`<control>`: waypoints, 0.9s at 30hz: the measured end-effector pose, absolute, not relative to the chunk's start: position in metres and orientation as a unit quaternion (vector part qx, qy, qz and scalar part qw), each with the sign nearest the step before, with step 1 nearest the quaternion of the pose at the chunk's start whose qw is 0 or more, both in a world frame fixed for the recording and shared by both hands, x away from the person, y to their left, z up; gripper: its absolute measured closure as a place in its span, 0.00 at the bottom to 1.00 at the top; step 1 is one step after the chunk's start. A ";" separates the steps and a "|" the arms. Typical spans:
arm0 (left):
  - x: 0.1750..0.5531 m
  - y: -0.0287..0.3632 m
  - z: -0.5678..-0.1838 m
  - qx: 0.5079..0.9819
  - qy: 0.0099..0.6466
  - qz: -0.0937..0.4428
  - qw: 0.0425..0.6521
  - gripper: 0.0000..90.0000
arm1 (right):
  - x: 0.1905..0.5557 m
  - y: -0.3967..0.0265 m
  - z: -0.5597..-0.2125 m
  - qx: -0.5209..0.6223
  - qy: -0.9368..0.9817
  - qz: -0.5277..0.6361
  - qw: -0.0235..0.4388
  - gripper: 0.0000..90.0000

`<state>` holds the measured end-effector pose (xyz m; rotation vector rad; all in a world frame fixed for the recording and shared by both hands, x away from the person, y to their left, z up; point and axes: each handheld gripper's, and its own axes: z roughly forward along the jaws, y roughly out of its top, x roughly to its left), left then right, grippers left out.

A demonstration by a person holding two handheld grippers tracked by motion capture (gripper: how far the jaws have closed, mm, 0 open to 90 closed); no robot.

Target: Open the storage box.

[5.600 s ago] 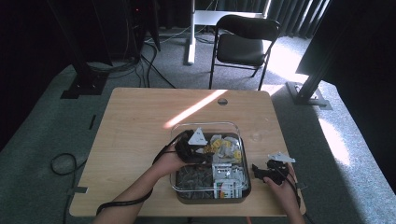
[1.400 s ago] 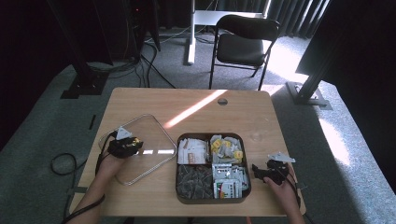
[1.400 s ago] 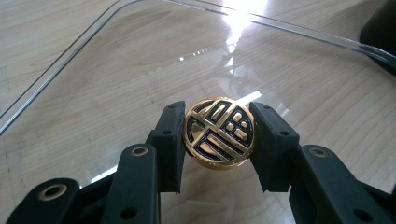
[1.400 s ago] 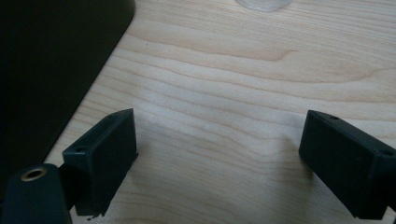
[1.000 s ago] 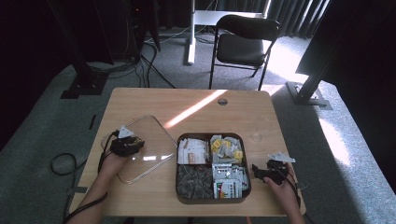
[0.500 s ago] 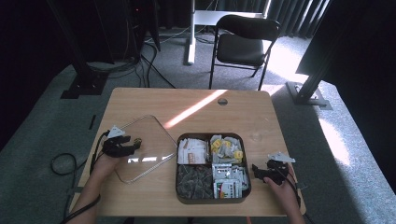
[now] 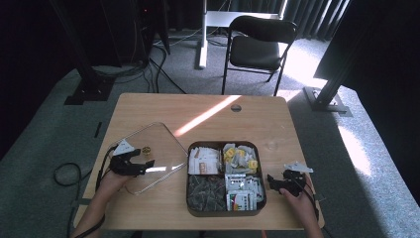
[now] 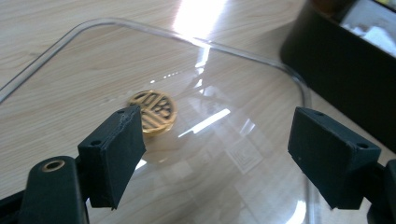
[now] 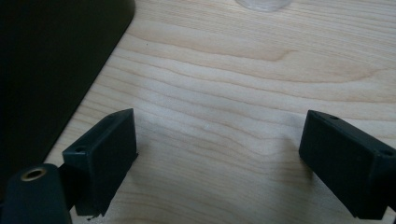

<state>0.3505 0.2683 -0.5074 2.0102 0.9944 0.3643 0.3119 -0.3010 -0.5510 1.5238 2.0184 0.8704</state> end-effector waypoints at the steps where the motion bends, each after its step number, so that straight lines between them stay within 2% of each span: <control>1: 0.349 0.266 -0.508 0.807 0.389 0.141 0.422 0.18 | 0.312 -0.301 -0.551 0.554 0.734 0.317 0.231 0.12; 5: 0.342 0.257 -0.512 0.823 0.362 0.131 0.418 0.18 | 0.312 -0.301 -0.551 0.554 0.734 0.317 0.231 0.12; 10: 0.334 0.245 -0.518 0.833 0.336 0.120 0.423 0.11 | 0.312 -0.301 -0.551 0.554 0.734 0.317 0.231 0.12; 19: 0.320 0.224 -0.525 0.855 0.290 0.105 0.417 0.09 | 0.312 -0.301 -0.551 0.554 0.734 0.317 0.231 0.12; 20: 0.318 0.221 -0.525 0.856 0.287 0.103 0.419 0.08 | 0.312 -0.301 -0.551 0.554 0.734 0.317 0.231 0.12; 21: 0.317 0.219 -0.526 0.858 0.283 0.098 0.417 0.02 | 0.312 -0.301 -0.551 0.554 0.734 0.317 0.231 0.12; 27: 0.306 0.204 -0.526 0.863 0.254 0.102 0.424 0.01 | 0.312 -0.301 -0.551 0.554 0.734 0.317 0.231 0.12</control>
